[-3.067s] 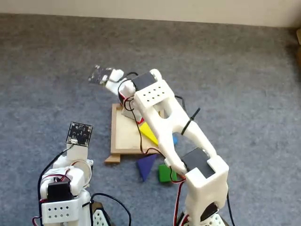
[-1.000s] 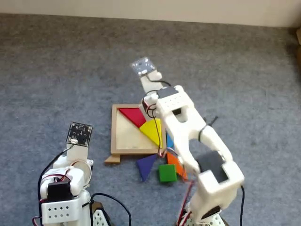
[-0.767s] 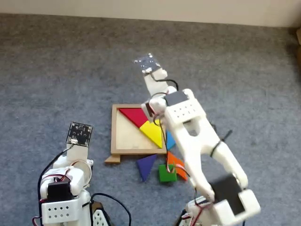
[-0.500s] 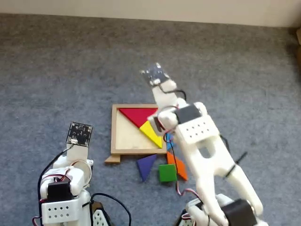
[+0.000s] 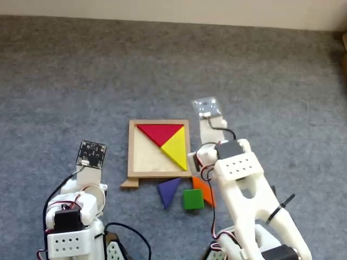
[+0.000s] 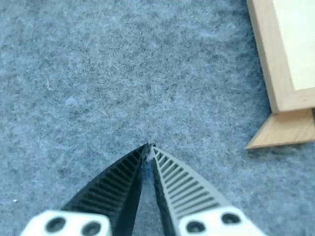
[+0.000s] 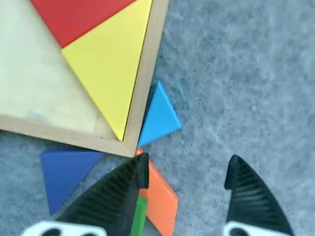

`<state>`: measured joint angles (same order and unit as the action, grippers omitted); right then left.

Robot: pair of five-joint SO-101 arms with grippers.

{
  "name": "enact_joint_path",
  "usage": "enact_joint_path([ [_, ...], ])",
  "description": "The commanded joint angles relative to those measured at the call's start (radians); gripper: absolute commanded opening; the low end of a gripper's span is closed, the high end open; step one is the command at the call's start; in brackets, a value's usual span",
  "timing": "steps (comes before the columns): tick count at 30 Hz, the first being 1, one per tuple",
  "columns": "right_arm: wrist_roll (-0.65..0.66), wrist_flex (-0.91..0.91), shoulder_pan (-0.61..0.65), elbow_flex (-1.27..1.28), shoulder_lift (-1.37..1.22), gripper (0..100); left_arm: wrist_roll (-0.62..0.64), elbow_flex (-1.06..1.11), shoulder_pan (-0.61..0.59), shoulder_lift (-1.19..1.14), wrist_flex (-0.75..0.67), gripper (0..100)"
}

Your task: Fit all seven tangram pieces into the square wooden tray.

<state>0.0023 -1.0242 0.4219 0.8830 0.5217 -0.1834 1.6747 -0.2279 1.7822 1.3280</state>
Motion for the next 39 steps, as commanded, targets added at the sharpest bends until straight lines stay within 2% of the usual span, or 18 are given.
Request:
enact_joint_path([
  [1,-0.009,0.117,0.03,0.044,0.041,25.6,0.009,0.021,-0.007,0.03,0.006,1],
  [6,-0.011,0.199,0.031,0.104,0.041,25.6,0.009,0.021,-0.007,0.03,0.006,1],
  [11,-0.098,0.266,0.085,0.11,0.039,25.6,0.009,0.021,-0.007,0.03,0.006,1],
  [16,-0.106,0.314,0.088,0.105,-0.03,25.6,0.009,0.021,-0.007,0.03,0.006,1],
  [22,-0.106,0.315,0.058,0.058,-0.213,25.6,0.009,0.021,-0.007,0.03,0.006,1],
  [32,-0.103,0.289,-0.033,0.004,-0.223,25.6,0.009,0.021,-0.007,0.03,0.006,1],
  [39,-0.101,0.289,-0.031,-0.001,-0.231,25.6,0.009,0.021,-0.007,0.03,0.006,1],
])
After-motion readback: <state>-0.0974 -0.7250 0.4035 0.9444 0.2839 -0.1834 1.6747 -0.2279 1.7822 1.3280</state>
